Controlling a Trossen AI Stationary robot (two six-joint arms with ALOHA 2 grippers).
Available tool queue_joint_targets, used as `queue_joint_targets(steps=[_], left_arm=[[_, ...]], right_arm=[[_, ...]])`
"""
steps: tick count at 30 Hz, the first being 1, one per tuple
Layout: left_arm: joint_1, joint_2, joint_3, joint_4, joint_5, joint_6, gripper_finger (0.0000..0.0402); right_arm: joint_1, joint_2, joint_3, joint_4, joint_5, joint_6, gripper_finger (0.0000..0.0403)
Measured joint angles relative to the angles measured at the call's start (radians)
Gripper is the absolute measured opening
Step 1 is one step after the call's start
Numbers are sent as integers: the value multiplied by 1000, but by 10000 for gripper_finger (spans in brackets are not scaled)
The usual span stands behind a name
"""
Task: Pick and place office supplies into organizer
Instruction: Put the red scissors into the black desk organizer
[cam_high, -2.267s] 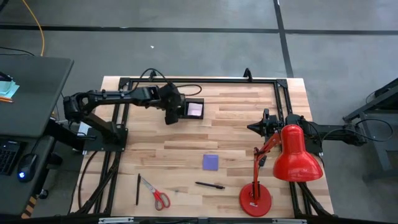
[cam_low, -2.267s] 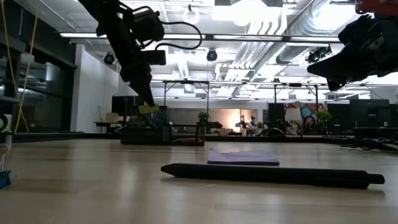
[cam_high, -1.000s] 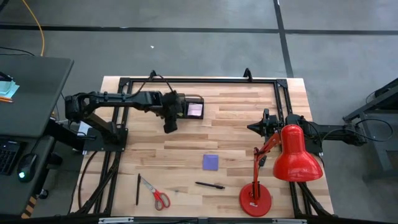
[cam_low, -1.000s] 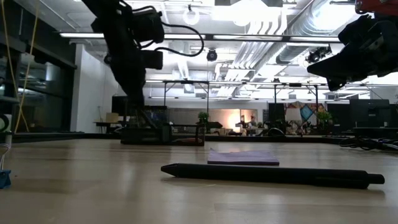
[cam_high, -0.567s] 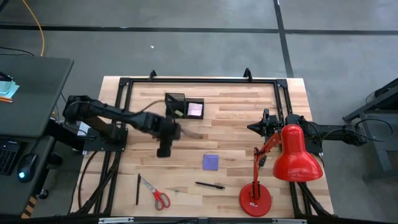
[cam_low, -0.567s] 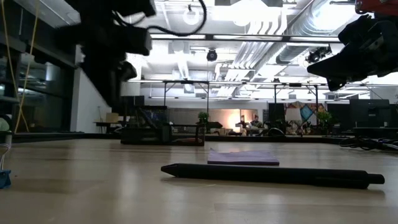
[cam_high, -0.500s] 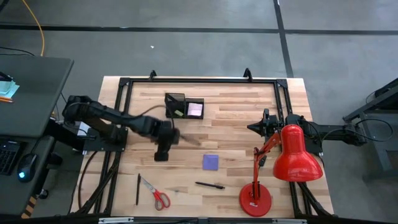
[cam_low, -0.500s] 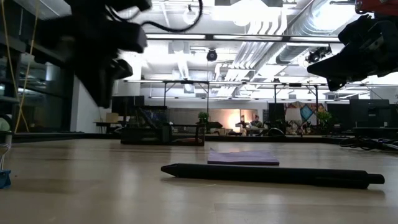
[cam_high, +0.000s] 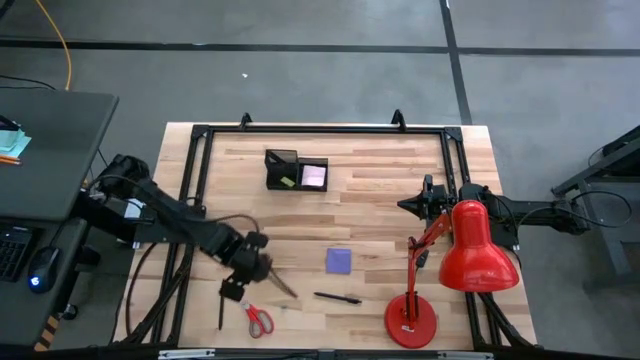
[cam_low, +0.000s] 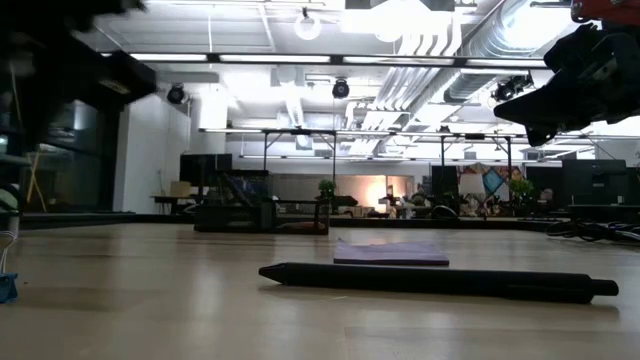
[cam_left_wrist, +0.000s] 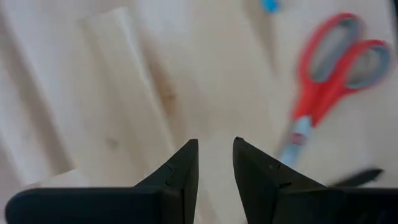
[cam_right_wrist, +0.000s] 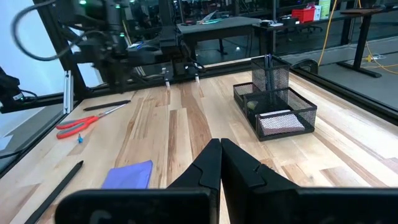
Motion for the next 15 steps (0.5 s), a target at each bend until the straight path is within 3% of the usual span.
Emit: queue_joint_targets(steps=[9, 15], left_arm=[[-187, 26, 0, 132, -16, -97, 85], [-244, 92, 0, 184, -32, -162, 85]], right_arm=[[0, 0, 0, 0, 0, 0, 2], [0, -1, 0, 0, 0, 0, 2]])
